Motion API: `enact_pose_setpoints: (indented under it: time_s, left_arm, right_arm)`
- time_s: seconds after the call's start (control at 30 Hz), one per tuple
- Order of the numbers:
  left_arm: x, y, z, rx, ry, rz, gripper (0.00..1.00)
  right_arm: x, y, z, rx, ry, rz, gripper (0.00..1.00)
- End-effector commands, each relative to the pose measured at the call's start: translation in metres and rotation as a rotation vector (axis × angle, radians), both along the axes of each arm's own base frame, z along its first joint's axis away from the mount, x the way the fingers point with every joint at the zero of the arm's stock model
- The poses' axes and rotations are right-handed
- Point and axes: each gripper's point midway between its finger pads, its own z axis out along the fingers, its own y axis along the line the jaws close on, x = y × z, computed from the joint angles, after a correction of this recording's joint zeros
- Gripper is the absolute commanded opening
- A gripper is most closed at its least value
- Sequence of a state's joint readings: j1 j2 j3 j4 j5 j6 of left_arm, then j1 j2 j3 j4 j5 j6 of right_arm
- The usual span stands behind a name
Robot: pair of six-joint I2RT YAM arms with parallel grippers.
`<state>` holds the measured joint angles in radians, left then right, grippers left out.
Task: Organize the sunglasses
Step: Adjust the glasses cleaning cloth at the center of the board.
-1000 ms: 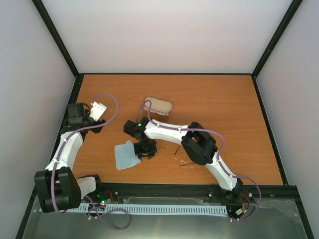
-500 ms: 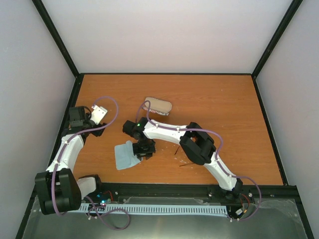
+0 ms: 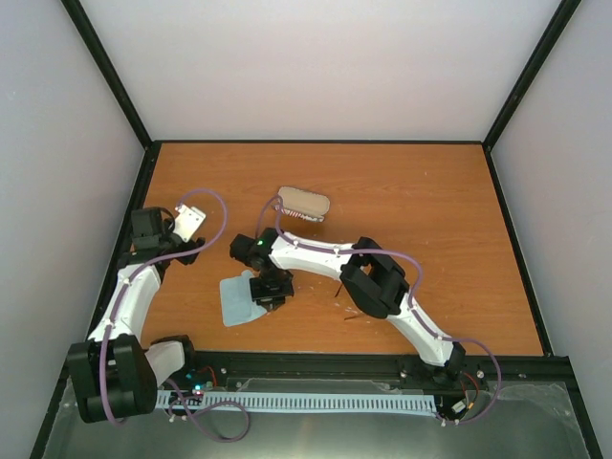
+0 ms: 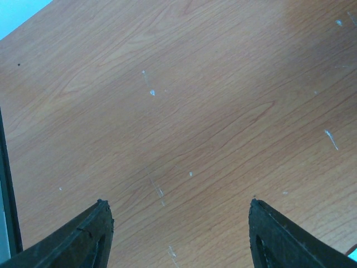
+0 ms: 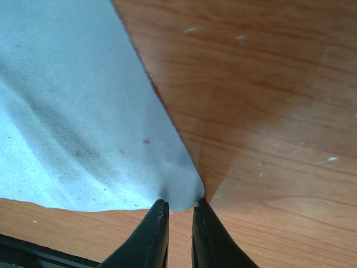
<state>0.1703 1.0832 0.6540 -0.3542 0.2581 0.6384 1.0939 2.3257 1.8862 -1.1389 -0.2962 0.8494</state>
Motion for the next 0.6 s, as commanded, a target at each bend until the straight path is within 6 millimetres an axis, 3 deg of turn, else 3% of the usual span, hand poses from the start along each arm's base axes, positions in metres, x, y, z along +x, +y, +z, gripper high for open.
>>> enact_pose_setpoints:
  time_s: [0.0, 0.1, 0.27, 0.57]
  left_arm:
    - [0.000, -0.004, 0.008, -0.005, -0.043, -0.014, 0.67]
    - [-0.002, -0.004, 0.007, -0.005, -0.043, -0.011, 0.67]
    - [-0.004, -0.006, 0.007, -0.013, -0.039, -0.014, 0.67]
    - [-0.008, -0.027, 0.002, -0.072, -0.004, -0.128, 0.66]
  right_arm:
    - [-0.010, -0.004, -0.032, -0.079, 0.015, 0.012, 0.10]
    - [-0.010, -0.007, -0.039, -0.100, 0.012, 0.013, 0.03]
    - [-0.006, -0.020, -0.043, -0.165, -0.021, 0.009, 0.03]
    - [0.021, -0.053, -0.020, -0.241, -0.145, -0.045, 0.03]
